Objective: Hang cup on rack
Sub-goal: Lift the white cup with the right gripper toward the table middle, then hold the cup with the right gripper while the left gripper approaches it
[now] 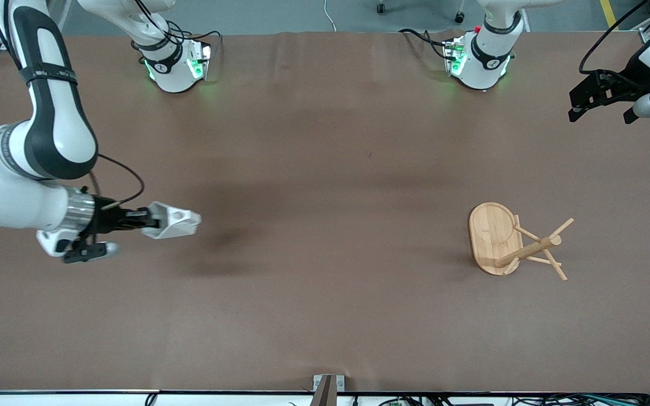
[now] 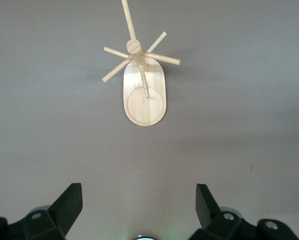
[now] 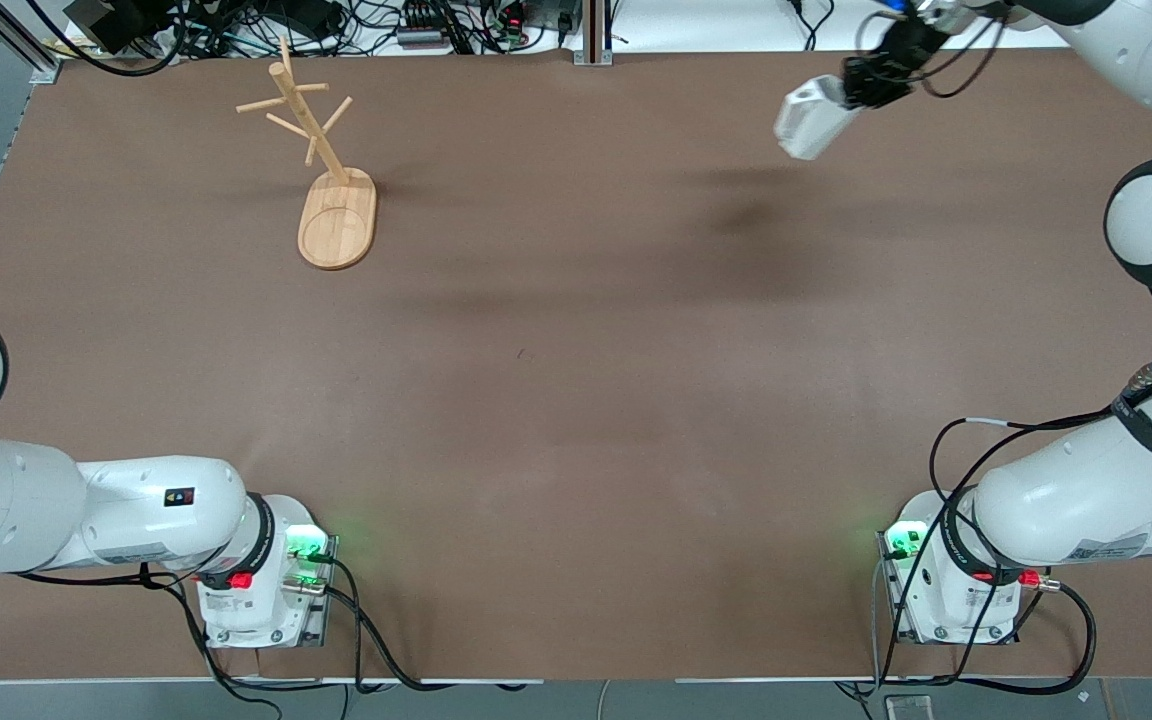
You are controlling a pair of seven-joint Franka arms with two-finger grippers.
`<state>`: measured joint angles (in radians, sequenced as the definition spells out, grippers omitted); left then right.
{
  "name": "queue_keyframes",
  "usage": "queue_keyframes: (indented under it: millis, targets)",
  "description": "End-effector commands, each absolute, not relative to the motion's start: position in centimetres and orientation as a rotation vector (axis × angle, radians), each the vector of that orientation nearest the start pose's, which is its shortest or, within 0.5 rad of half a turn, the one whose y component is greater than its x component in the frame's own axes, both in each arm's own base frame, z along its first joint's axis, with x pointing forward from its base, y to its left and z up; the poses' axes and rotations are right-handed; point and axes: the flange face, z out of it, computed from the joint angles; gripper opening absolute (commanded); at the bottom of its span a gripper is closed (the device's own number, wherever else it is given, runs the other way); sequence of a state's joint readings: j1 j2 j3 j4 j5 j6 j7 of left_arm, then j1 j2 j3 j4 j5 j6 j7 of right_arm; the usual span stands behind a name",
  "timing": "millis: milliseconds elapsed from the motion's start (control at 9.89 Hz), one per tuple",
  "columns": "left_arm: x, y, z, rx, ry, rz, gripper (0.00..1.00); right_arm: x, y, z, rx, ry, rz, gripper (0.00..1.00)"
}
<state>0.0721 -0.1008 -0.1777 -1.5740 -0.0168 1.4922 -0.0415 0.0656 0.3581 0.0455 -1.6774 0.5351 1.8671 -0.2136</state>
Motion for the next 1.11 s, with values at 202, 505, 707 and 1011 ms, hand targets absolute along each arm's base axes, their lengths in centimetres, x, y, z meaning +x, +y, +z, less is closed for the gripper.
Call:
queue_keyframes:
  millis: [202,505,707,1011]
  targets:
    - [53.6,-14.0,61.5,-3.151,0.339,0.144,1.0,60.6,22.9,40.7,-2.2,-0.15,0.253,0.01]
    - [51.9,-22.9,61.0,-3.163,0.593,0.088,1.0,58.4,28.3,40.6,-2.043,-0.135,0.319,0.0]
    - [50.7,-28.7,60.3,-3.239,0.74,0.061,1.0,57.7,30.3,40.1,-1.977,-0.108,0.359,0.01]
    - [47.5,-36.4,59.4,-3.209,0.954,-0.013,1.0,57.4,31.2,40.4,-1.918,-0.088,0.364,0.01]
